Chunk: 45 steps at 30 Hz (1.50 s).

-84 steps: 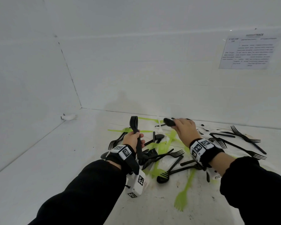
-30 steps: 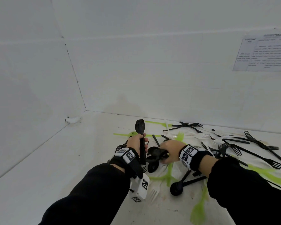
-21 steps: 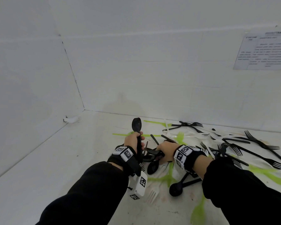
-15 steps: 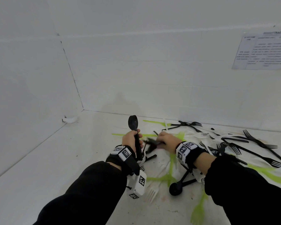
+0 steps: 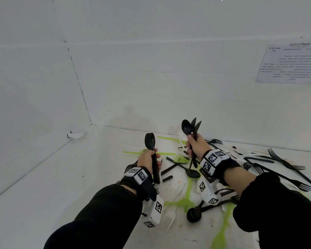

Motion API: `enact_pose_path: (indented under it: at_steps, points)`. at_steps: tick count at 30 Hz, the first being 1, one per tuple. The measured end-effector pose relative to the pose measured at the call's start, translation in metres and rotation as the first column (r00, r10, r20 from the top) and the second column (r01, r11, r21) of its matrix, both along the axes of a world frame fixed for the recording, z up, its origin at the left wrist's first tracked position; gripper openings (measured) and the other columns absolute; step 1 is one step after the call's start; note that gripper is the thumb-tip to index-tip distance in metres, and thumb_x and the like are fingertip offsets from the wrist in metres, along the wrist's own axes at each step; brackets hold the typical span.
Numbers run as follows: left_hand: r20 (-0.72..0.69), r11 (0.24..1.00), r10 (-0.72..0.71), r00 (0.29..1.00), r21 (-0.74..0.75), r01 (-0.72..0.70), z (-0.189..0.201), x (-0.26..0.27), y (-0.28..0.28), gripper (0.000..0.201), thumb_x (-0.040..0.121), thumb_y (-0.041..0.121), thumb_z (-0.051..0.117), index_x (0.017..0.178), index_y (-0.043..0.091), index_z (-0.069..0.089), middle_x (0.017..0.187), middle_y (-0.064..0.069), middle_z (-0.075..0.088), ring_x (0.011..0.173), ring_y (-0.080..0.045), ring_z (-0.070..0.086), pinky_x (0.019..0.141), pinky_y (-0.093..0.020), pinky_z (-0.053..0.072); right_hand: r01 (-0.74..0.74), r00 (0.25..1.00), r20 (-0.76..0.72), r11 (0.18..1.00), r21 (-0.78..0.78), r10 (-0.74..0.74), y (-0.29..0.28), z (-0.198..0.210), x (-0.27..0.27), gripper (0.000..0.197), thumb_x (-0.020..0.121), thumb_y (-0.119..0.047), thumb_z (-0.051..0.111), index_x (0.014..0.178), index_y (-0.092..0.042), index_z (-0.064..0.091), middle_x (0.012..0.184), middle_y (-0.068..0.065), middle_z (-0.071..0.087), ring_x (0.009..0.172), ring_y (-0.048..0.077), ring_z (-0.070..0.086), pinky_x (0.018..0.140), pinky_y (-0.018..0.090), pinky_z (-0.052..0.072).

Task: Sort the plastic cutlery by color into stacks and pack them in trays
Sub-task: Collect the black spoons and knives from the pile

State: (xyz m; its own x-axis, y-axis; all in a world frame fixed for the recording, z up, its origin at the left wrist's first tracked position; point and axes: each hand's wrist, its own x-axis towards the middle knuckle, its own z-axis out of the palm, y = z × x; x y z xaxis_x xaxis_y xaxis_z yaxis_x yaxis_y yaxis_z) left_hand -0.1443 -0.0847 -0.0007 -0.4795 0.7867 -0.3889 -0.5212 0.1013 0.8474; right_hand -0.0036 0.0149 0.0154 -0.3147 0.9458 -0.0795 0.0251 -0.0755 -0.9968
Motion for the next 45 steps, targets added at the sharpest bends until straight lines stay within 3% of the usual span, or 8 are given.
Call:
enact_pose_path:
  at_steps: [7, 12, 15, 21, 28, 32, 36, 45]
  points:
    - [-0.055, 0.995, -0.092, 0.994, 0.026, 0.094, -0.002, 0.025, 0.004, 0.019, 0.099, 0.008, 0.039, 0.085, 0.009, 0.052, 0.068, -0.006, 0.048, 0.043, -0.013, 0.052, 0.041, -0.020, 0.045, -0.224, 0.964, 0.135, 0.973, -0.052, 0.229, -0.030, -0.008, -0.004, 0.023, 0.097, -0.012, 0.046, 0.074, -0.013, 0.049, 0.066, 0.004, 0.047, 0.047, 0.011, 0.055, 0.046, 0.024, 0.050]
    - [-0.066, 0.990, -0.122, 0.990, 0.055, 0.126, -0.010, 0.045, 0.005, 0.024, 0.098, 0.003, 0.042, 0.117, -0.006, 0.053, 0.082, -0.016, 0.059, 0.072, -0.026, 0.058, 0.078, -0.045, 0.051, -0.164, 0.944, 0.303, 0.983, 0.088, 0.130, -0.046, -0.016, -0.009, 0.025, 0.091, -0.014, 0.053, 0.067, -0.021, 0.053, 0.071, 0.001, 0.057, 0.080, 0.023, 0.057, 0.087, 0.043, 0.048]
    - [-0.079, 0.985, -0.160, 0.984, 0.045, 0.164, -0.013, 0.051, 0.001, 0.021, 0.097, 0.004, 0.043, 0.114, -0.004, 0.054, 0.078, -0.014, 0.060, 0.065, -0.021, 0.061, 0.055, -0.033, 0.057, -0.053, 0.916, 0.401, 0.981, 0.186, -0.026, -0.052, -0.018, -0.006, 0.025, 0.088, -0.020, 0.056, 0.064, -0.024, 0.049, 0.077, 0.003, 0.058, 0.082, 0.021, 0.056, 0.087, 0.039, 0.047]
    - [-0.174, 0.976, -0.208, 0.963, 0.034, 0.217, -0.016, 0.063, -0.006, 0.020, 0.096, 0.001, 0.045, 0.110, 0.004, 0.058, 0.083, -0.011, 0.063, 0.072, -0.019, 0.060, 0.050, -0.025, 0.054, -0.099, 0.857, 0.514, 0.973, 0.208, -0.023, -0.065, -0.015, 0.003, 0.032, 0.098, -0.020, 0.040, 0.110, 0.001, 0.061, 0.110, 0.019, 0.063, 0.106, 0.032, 0.057, 0.088, 0.031, 0.042]
    - [-0.262, 0.985, -0.168, 0.950, 0.003, 0.175, -0.016, 0.081, -0.009, 0.018, 0.088, -0.003, 0.052, 0.098, 0.003, 0.066, 0.084, -0.014, 0.068, 0.084, -0.030, 0.063, 0.089, -0.046, 0.049, -0.059, 0.813, 0.581, 0.988, 0.144, -0.036, -0.080, -0.013, 0.013, 0.041, 0.099, -0.033, 0.035, 0.126, -0.008, 0.055, 0.130, 0.017, 0.040, 0.126, 0.032, 0.038, 0.107, 0.030, 0.027]
    - [-0.226, 0.981, -0.187, 0.956, 0.001, 0.192, -0.010, 0.089, -0.012, 0.019, 0.093, 0.000, 0.048, 0.106, 0.004, 0.062, 0.087, -0.014, 0.065, 0.077, -0.024, 0.062, 0.072, -0.035, 0.052, -0.021, 0.879, 0.473, 0.986, 0.163, -0.059, -0.079, -0.015, 0.020, 0.034, 0.099, -0.022, 0.039, 0.118, -0.003, 0.059, 0.120, 0.022, 0.051, 0.116, 0.033, 0.050, 0.100, 0.033, 0.037]
    - [-0.223, 0.971, -0.235, 0.946, -0.003, 0.240, -0.006, 0.093, -0.016, 0.023, 0.095, 0.001, 0.046, 0.114, 0.002, 0.059, 0.086, -0.011, 0.064, 0.075, -0.020, 0.061, 0.054, -0.027, 0.053, -0.145, 0.838, 0.545, 0.972, 0.184, 0.022, -0.082, -0.013, 0.034, 0.037, 0.100, -0.023, 0.035, 0.120, -0.002, 0.057, 0.118, 0.023, 0.054, 0.118, 0.031, 0.045, 0.101, 0.033, 0.035]
    - [-0.219, 0.956, -0.286, 0.933, 0.005, 0.294, -0.003, 0.107, -0.017, 0.029, 0.093, -0.004, 0.044, 0.119, 0.000, 0.056, 0.088, -0.012, 0.064, 0.076, -0.019, 0.061, 0.057, -0.026, 0.051, -0.275, 0.791, 0.595, 0.951, 0.139, 0.142, -0.085, -0.006, 0.059, 0.043, 0.100, -0.037, 0.033, 0.129, -0.010, 0.048, 0.125, 0.014, 0.038, 0.120, 0.026, 0.045, 0.106, 0.028, 0.030]
